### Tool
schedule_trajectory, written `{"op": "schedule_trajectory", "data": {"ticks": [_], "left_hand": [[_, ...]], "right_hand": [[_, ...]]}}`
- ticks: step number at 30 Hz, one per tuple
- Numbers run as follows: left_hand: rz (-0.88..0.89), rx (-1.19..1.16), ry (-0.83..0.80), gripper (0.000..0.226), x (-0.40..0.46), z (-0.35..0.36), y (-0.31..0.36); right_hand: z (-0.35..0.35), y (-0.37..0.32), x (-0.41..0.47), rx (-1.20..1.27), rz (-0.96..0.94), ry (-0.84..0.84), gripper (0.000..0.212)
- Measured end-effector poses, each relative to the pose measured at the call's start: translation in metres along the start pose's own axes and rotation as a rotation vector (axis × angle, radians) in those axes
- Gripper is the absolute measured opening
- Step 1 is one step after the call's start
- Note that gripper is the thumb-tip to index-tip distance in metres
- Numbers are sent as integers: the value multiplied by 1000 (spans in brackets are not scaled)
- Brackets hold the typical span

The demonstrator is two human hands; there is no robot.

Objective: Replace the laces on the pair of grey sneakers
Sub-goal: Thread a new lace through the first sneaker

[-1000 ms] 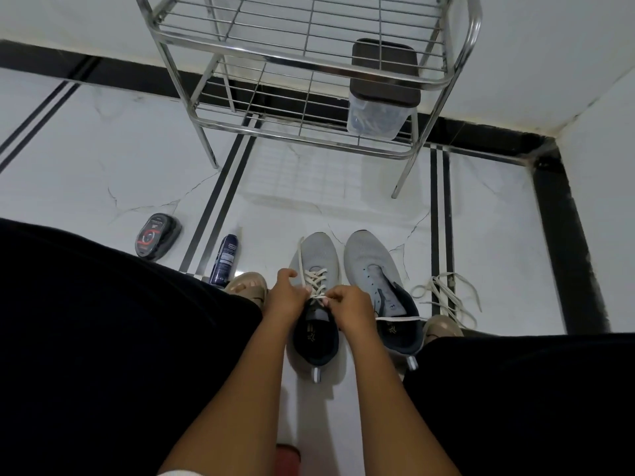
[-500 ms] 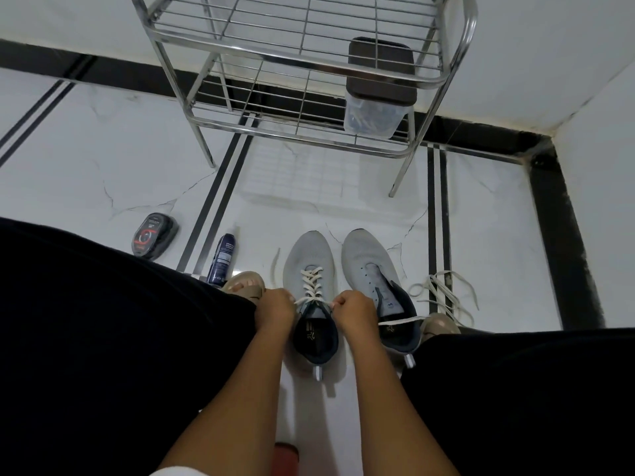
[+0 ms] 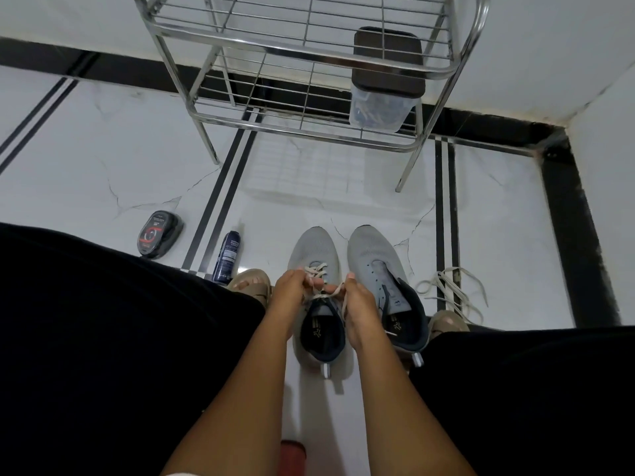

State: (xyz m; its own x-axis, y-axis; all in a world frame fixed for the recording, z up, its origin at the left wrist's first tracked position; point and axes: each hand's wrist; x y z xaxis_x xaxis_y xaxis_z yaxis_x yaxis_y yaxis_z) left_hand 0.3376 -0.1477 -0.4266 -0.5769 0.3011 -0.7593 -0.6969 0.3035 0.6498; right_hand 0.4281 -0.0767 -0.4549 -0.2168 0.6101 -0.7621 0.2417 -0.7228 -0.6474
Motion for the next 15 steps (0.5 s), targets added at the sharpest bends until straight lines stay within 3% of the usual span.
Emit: {"op": "schedule_trajectory", "data": {"ticks": [3, 5, 7, 11, 15], "left_hand": [[-112, -478, 13, 30, 5, -1, -8], [-132, -561, 35, 30, 11, -3, -16], [-110, -527, 36, 31, 15, -3, -22], [0, -273, -48, 25, 17, -3, -27], [19, -161, -172, 21, 14, -6, -33]], "right_hand": [[5, 5, 4, 276, 122, 84, 41], [9, 4, 4, 442, 184, 117, 38], [11, 3, 4, 468, 180, 121, 37], [12, 7, 8, 208, 25, 71, 32], [9, 8, 7, 76, -47, -62, 19]]}}
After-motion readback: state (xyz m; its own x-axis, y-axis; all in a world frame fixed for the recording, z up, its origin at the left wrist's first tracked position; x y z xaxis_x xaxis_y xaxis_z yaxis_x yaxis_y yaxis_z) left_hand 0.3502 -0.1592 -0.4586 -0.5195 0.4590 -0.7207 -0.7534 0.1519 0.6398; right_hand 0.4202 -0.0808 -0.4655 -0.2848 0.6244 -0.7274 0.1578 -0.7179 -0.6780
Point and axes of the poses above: each hand's wrist, its own x-axis towards the middle knuckle, its own z-axis out of the palm, y = z × x, and after that the axes turned 6 degrees about y, right-handed
